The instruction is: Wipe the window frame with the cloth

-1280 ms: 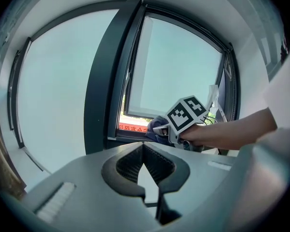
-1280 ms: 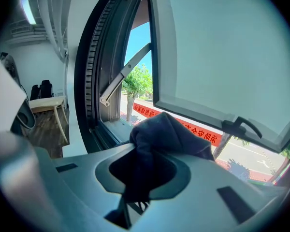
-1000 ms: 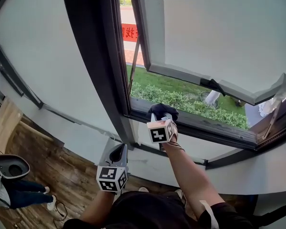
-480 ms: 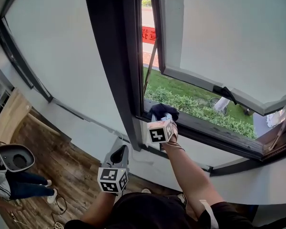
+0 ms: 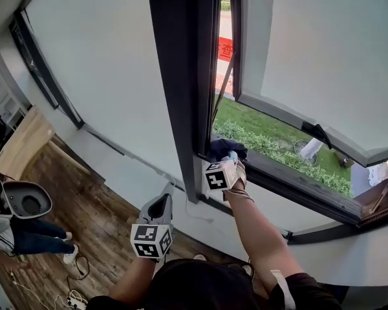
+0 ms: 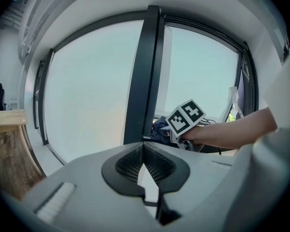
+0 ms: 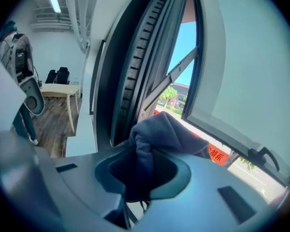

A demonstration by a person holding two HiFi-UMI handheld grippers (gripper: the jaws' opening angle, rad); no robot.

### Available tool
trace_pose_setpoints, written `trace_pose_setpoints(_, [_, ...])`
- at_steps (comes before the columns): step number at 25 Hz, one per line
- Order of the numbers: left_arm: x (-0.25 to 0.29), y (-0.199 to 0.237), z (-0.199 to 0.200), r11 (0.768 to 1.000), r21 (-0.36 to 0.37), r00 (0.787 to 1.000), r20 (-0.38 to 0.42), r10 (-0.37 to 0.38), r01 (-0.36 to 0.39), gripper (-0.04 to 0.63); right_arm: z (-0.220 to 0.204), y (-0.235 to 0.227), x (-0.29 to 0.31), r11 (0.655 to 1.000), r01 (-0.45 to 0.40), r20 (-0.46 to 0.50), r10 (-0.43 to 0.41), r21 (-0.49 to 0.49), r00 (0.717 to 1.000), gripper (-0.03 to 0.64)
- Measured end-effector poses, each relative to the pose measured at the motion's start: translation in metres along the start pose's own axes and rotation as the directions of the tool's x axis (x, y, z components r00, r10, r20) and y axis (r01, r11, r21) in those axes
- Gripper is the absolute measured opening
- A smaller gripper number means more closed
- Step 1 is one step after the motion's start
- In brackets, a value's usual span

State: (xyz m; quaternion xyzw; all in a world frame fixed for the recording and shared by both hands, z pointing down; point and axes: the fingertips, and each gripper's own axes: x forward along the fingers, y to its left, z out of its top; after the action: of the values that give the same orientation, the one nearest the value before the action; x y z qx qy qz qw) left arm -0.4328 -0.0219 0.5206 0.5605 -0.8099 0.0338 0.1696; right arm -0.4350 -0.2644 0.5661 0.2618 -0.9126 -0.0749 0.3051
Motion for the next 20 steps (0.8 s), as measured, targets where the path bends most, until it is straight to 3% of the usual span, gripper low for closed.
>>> trace_pose_setpoints(3, [-0.005, -0.012, 0.002, 1.0, 0.012, 1.0, 0.012, -0.021, 0.021, 0.009, 0.001, -0.004, -0.002, 0.999, -0.011, 0.002, 0.011, 0.045, 1.0, 0.066])
trace_pose_setpoints(6, [-0.011, -0.016, 0.005, 1.0, 0.004, 0.999, 0.031, -0.019, 0.019, 0.009, 0.004, 0.004, -0.018, 0.98, -0.114, 0.026, 0.112, 0.161, 0.993, 0.066])
trace_pose_setpoints(8, [-0.014, -0.018, 0.006, 1.0, 0.0, 0.999, 0.04, -0.018, 0.018, 0.009, -0.001, 0.012, -0.035, 0.972, -0.147, 0.074, 0.136, 0.181, 0.988, 0.066])
trace_pose_setpoints(16, [-0.008, -0.055, 0.013, 0.997, 0.016, 0.995, 0.067, -0.077, 0.076, 0.009, -0.017, 0.02, -0.122, 0.957, -0.196, 0.307, 0.126, 0.212, 0.943, 0.066])
trace_pose_setpoints(20, [-0.001, -0.085, 0.021, 0.992, 0.023, 0.989, 0.078, -0.122, 0.12, 0.009, -0.018, -0.008, -0.178, 0.956, -0.162, 0.42, 0.046, 0.244, 0.906, 0.066])
